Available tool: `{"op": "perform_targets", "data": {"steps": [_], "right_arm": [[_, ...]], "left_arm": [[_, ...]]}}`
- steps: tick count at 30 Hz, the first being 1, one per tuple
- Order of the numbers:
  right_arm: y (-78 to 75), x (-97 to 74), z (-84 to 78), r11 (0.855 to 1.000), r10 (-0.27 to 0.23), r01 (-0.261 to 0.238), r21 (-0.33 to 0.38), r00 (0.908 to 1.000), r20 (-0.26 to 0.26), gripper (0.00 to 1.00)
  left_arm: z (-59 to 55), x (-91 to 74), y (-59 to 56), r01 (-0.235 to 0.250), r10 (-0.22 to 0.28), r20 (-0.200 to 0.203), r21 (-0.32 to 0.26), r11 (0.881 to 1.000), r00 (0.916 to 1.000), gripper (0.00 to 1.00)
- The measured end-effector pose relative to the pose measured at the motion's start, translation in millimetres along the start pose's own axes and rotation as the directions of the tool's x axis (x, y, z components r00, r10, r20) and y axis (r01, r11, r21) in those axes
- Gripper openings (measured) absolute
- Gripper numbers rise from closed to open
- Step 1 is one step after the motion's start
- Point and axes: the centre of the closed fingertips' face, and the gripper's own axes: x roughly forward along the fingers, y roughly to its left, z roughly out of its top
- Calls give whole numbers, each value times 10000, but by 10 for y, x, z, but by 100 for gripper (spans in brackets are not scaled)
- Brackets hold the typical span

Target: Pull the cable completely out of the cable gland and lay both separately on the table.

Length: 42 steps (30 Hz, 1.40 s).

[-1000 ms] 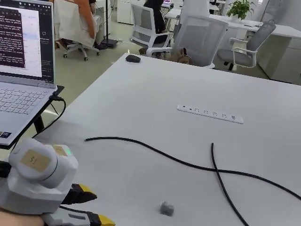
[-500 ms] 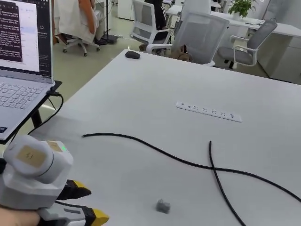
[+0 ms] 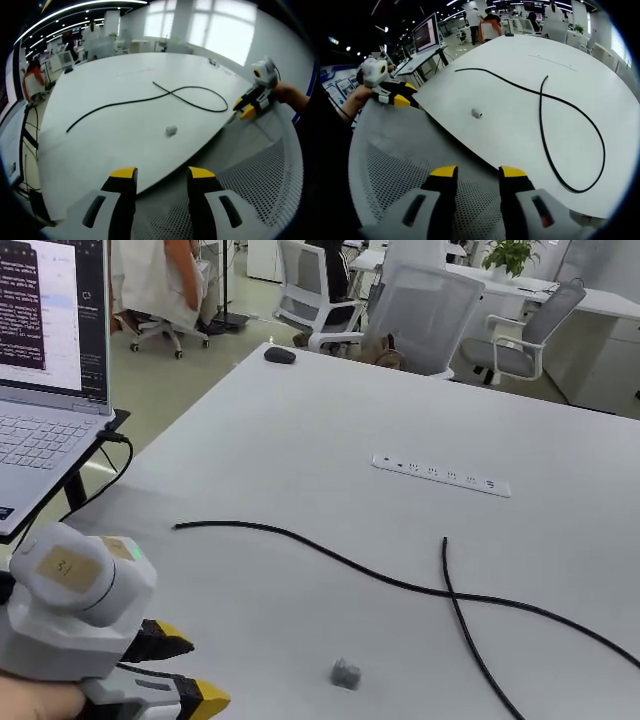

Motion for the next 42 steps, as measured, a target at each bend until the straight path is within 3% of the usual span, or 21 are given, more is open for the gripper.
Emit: {"op": "perform_targets", "data": {"steps": [10, 20, 27, 32, 34, 42], "right_arm": [[-75, -11, 98, 9994, 94, -101, -340, 9998, -194, 35], [-112, -8, 109, 9981, 252, -282, -552, 9983, -530, 35], [-95, -33, 131, 9982, 278, -303, -511, 9984, -490, 35], [-85, -78, 135, 9986, 219, -236, -477, 9991, -358, 36], [-83, -99, 131, 9987, 220, -233, -450, 9994, -279, 36], [-121, -120, 73, 9992, 191, -198, -344, 9996, -197, 36]], "left_arm": [[26, -26, 81, -397, 411, 305, -449, 9982, 9987, 41], [7, -17, 139, -751, 766, 190, -714, 9946, 9969, 41], [-34, -4, 150, -872, 869, -91, -488, 9950, 9962, 40], [-30, 3, 198, -1044, 1042, -80, -389, 9938, 9945, 40], [-63, 9, 216, -1212, 1211, -294, -15, 9926, 9922, 40], [-91, 8, 257, -1388, 1388, -433, 29, 9903, 9894, 39]]}}
